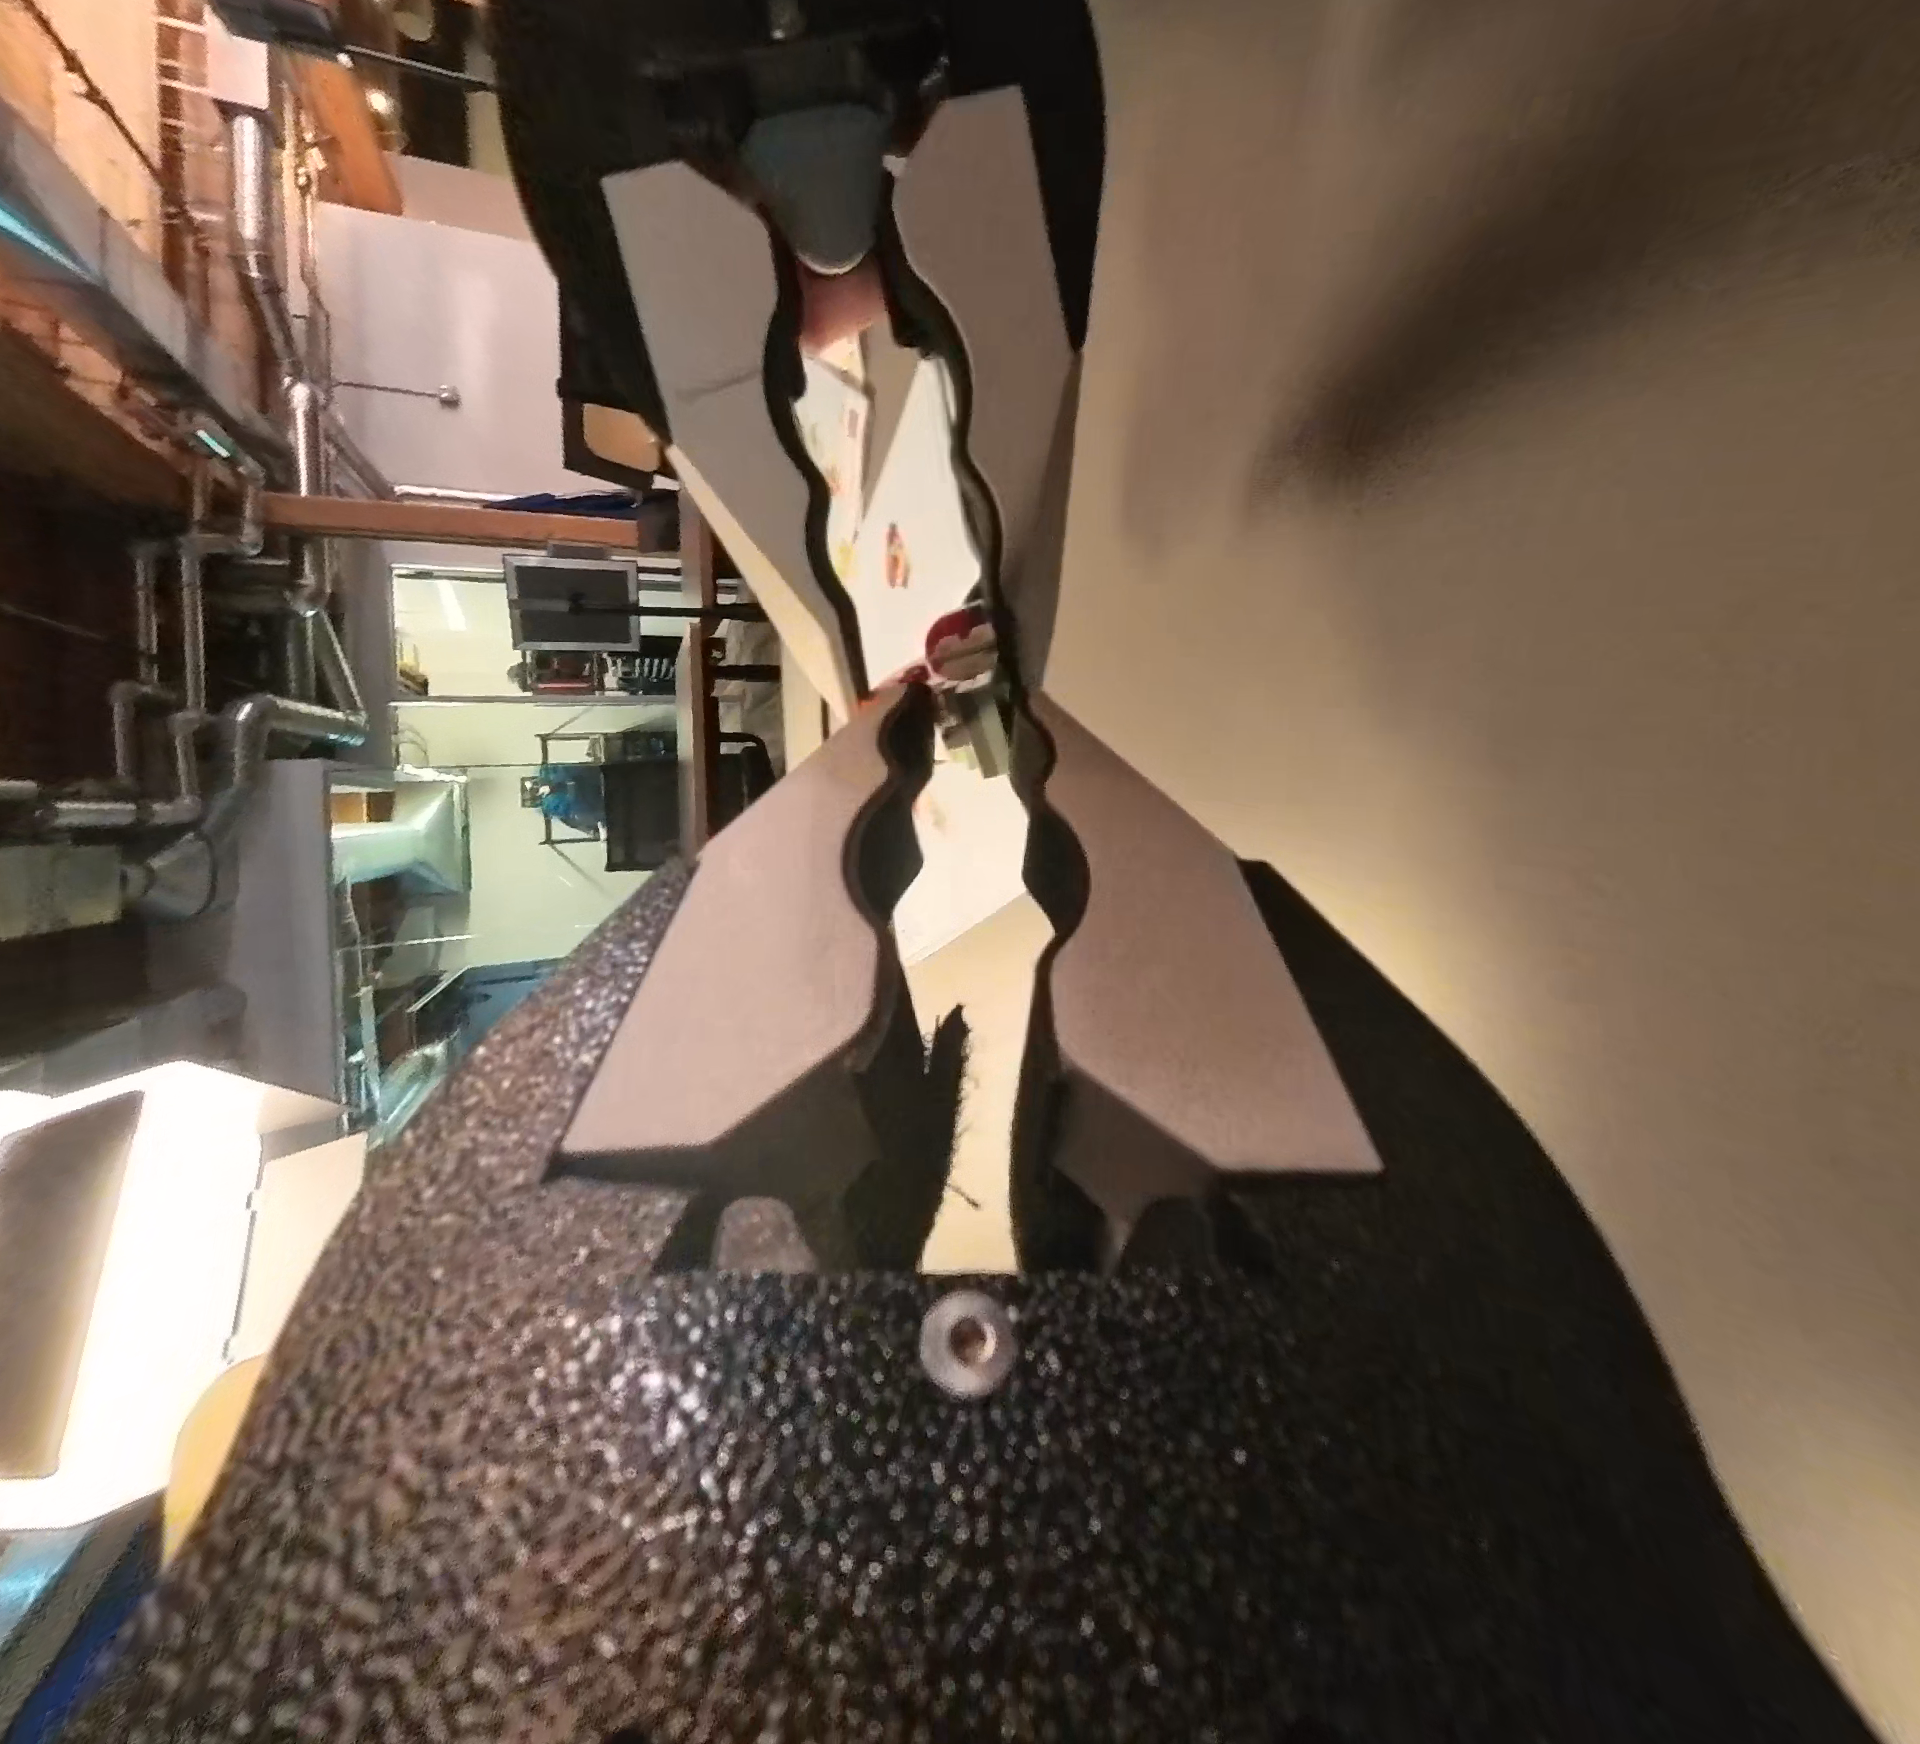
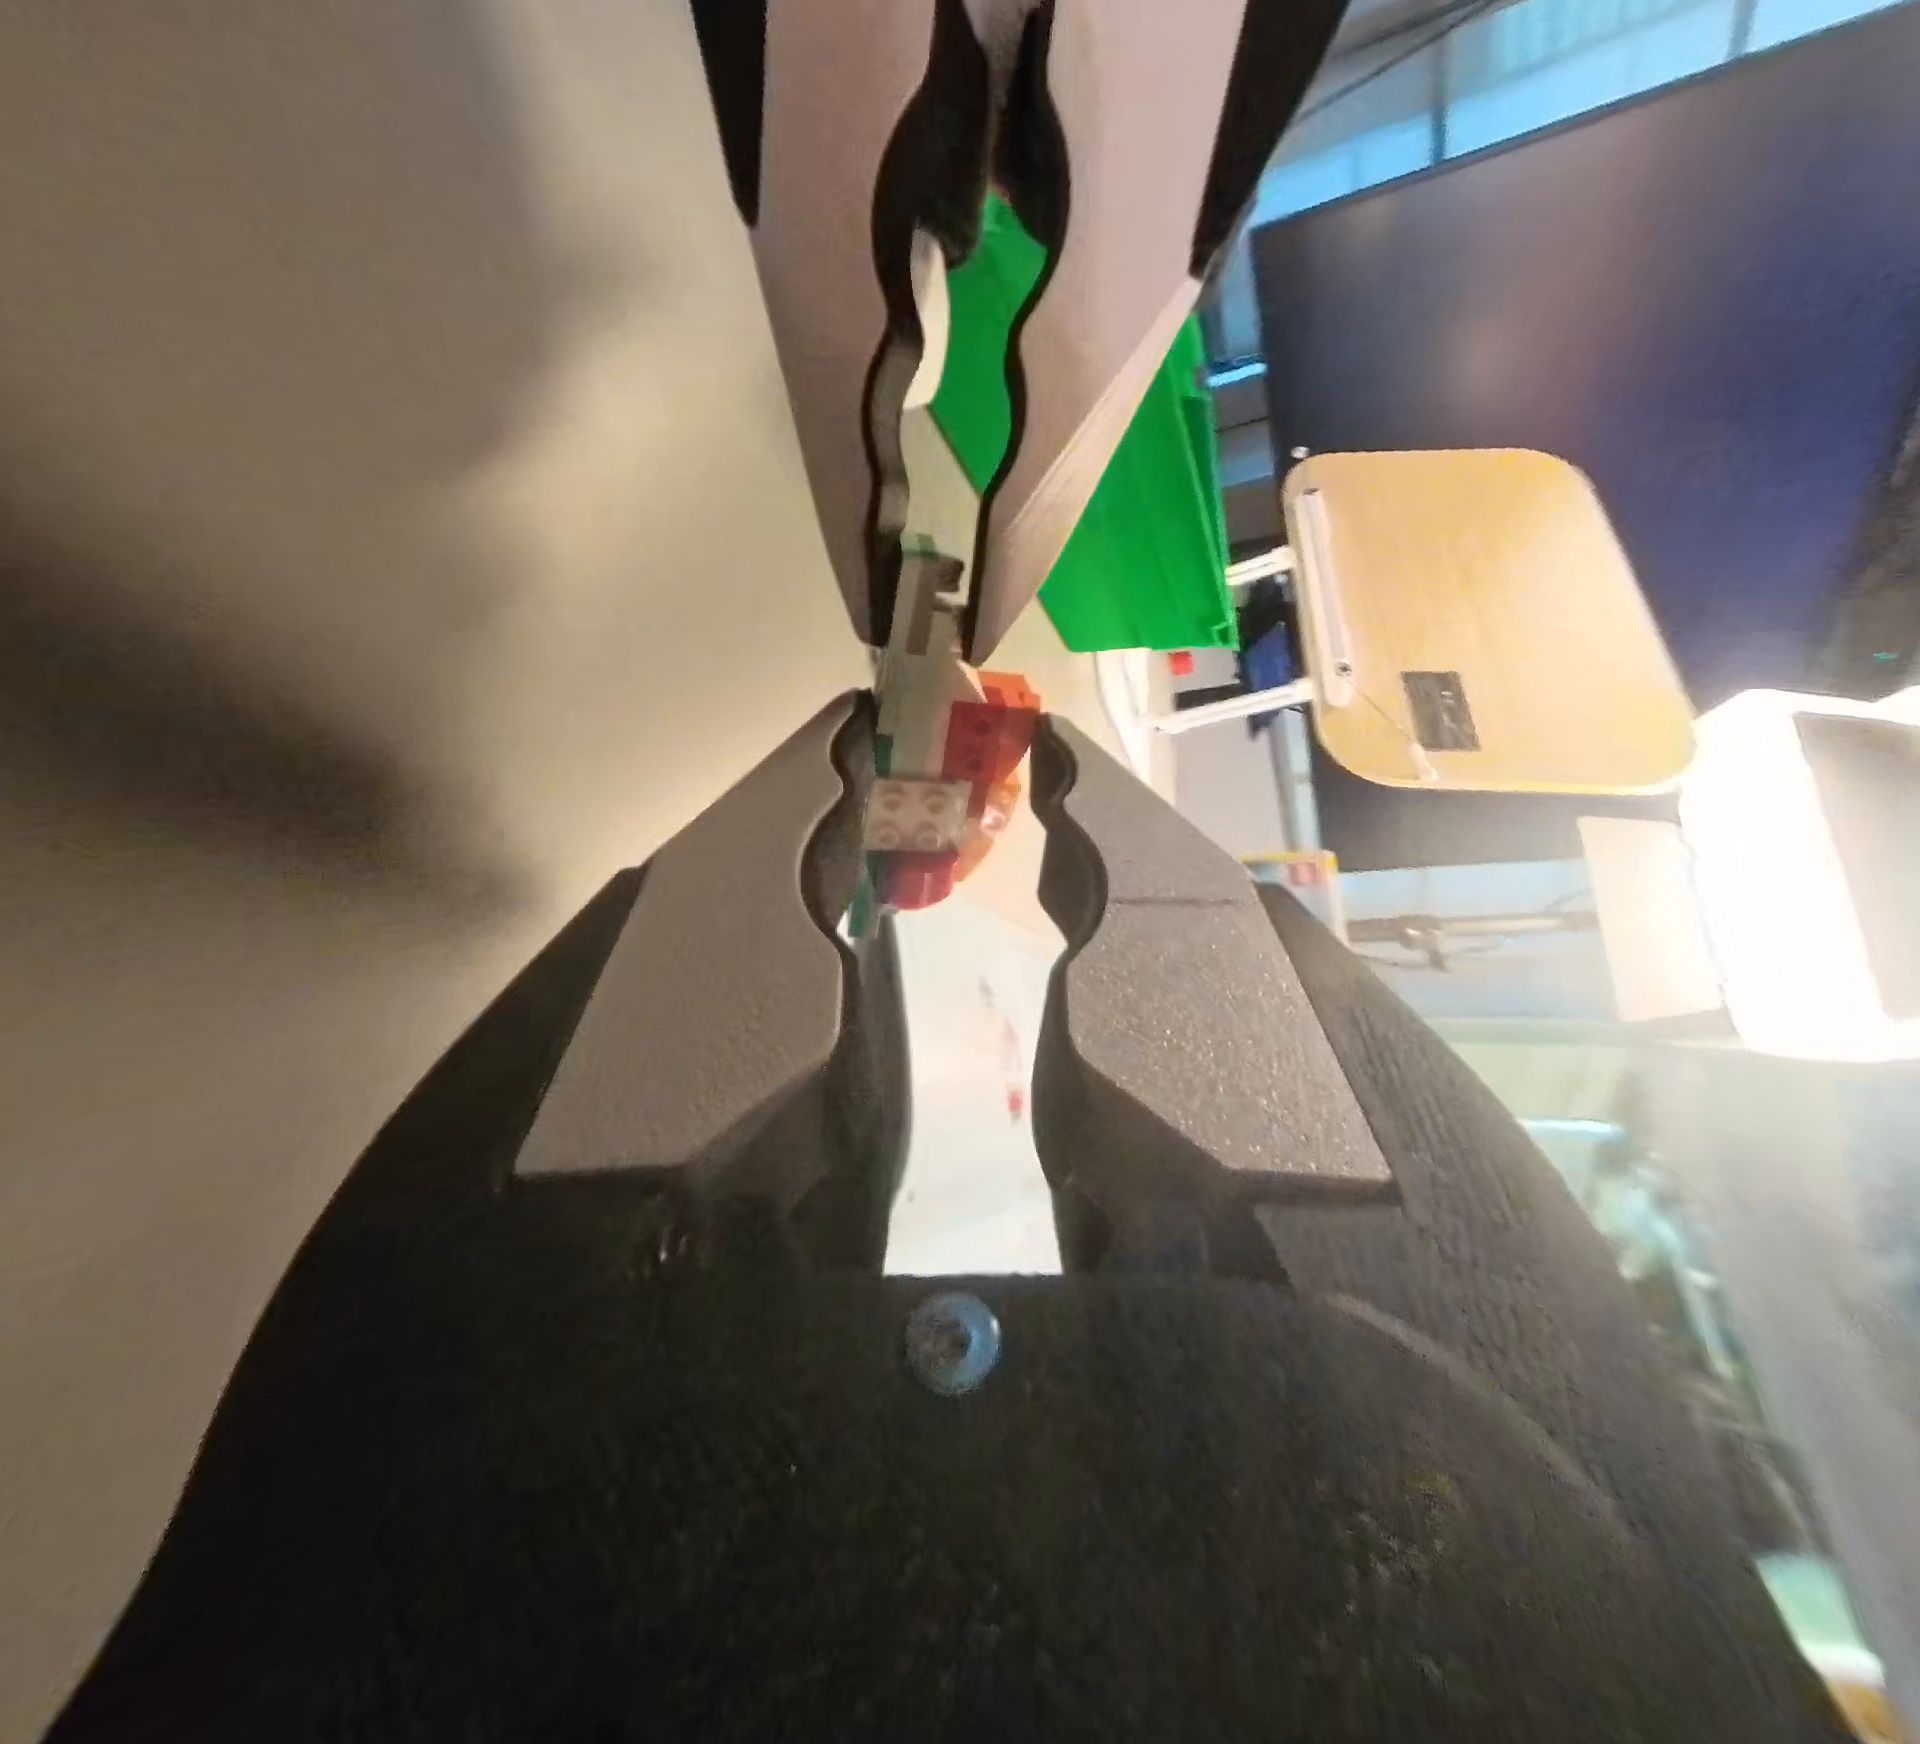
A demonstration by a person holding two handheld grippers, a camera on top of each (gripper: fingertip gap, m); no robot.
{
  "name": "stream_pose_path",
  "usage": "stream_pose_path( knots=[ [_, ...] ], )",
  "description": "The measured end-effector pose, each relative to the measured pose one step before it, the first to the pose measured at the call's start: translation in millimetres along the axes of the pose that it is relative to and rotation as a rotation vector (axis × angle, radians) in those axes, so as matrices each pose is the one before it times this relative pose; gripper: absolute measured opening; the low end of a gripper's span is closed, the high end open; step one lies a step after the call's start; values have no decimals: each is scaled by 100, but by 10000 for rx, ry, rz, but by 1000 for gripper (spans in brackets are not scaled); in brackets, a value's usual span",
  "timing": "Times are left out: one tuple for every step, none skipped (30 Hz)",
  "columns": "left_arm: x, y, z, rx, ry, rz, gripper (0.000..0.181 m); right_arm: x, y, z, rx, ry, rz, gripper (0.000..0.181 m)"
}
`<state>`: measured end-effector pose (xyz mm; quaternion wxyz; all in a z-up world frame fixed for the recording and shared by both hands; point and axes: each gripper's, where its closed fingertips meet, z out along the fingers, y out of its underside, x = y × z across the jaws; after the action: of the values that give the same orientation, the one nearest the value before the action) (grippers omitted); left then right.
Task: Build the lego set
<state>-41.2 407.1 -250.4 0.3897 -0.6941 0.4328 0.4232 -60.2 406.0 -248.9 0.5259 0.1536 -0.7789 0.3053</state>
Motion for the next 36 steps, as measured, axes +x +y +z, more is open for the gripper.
stream_pose_path(
  knots=[
    [135,-117,-74,58,76,-50,13,-160,-123,-46,119,-179,141,28],
    [64,-74,-83,40,70,-27,13,-90,-99,-63,106,-95,0,28],
    [128,-39,-64,-20,119,86,13,-135,-40,-31,35,-148,38,28],
    [152,-34,-38,-48,91,196,13,-174,-6,-25,9,-161,43,29],
    [164,127,-23,-111,76,233,12,-122,65,-18,-17,-72,-62,29],
    [165,244,6,-136,66,303,12,-90,48,22,-18,42,-221,29],
    [131,109,-16,-51,53,194,11,-91,21,95,-22,76,-146,29],
    [134,35,7,1,100,-93,11,-87,-3,92,-17,17,38,29],
    [-28,10,-42,30,22,-164,11,84,-32,53,45,95,128,28],
    [-175,86,-78,-11,-78,-45,11,224,-32,32,75,174,135,28],
    [-52,42,-25,-38,6,23,11,83,-2,53,12,61,173,28],
    [-22,17,8,-54,-22,30,11,82,18,65,-37,69,104,27],
    [2,54,21,-32,-27,9,11,38,26,58,-31,64,17,27],
    [151,-4,22,11,67,-45,11,-164,21,68,-63,-87,117,27],
    [171,12,43,-26,27,27,11,-187,50,70,-112,-129,109,26],
    [197,23,93,-57,12,89,11,-215,93,59,-145,-151,-15,25],
    [295,-8,110,-22,94,21,11,-89,137,13,-172,-36,-164,25],
    [651,-211,115,123,311,-10,11,113,184,-101,-159,111,-192,0],
    [-1712,-499,-155,293,-1126,-396,11,-1302,-639,142,330,-655,-71,0],
    [-830,-938,-54,467,-107,-428,11,-1224,-682,496,171,-402,-68,0],
    [-929,-403,158,53,-198,-569,11,-601,-435,409,-19,-15,-408,0],
    [-527,3,111,0,-213,-96,11,123,29,59,-133,160,-189,0],
    [166,664,95,-193,28,-19,11,898,294,-256,27,378,371,0],
    [699,1014,52,-281,253,-232,11,964,695,-363,-19,286,533,0],
    [537,871,-115,-171,69,-235,11,738,958,-351,-131,194,335,0],
    [596,722,-198,-144,105,-144,11,591,876,-249,-117,225,235,0],
    [437,573,-158,-162,22,-189,11,120,442,-175,62,13,209,0],
    [154,263,-167,-35,-119,-129,11,-45,145,-75,138,-55,244,1],
    [9,115,-115,-11,-133,-94,11,-52,79,17,83,-38,208,2],
    [-124,42,-52,16,-151,-141,11,-27,106,58,28,-44,152,7],
    [-136,-9,-12,48,-120,-167,11,3,120,70,11,-9,118,14],
    [-78,-29,40,61,-61,-154,11,62,65,75,48,41,124,24],
    [-31,-116,54,101,-9,-145,11,7,-19,56,93,20,176,33],
    [15,-215,72,141,38,-137,11,37,-156,56,148,61,148,42],
    [-57,-221,94,137,3,-141,11,160,-244,35,145,154,66,45],
    [-75,-203,114,111,31,-181,11,85,-322,10,161,99,15,46]
  ],
)
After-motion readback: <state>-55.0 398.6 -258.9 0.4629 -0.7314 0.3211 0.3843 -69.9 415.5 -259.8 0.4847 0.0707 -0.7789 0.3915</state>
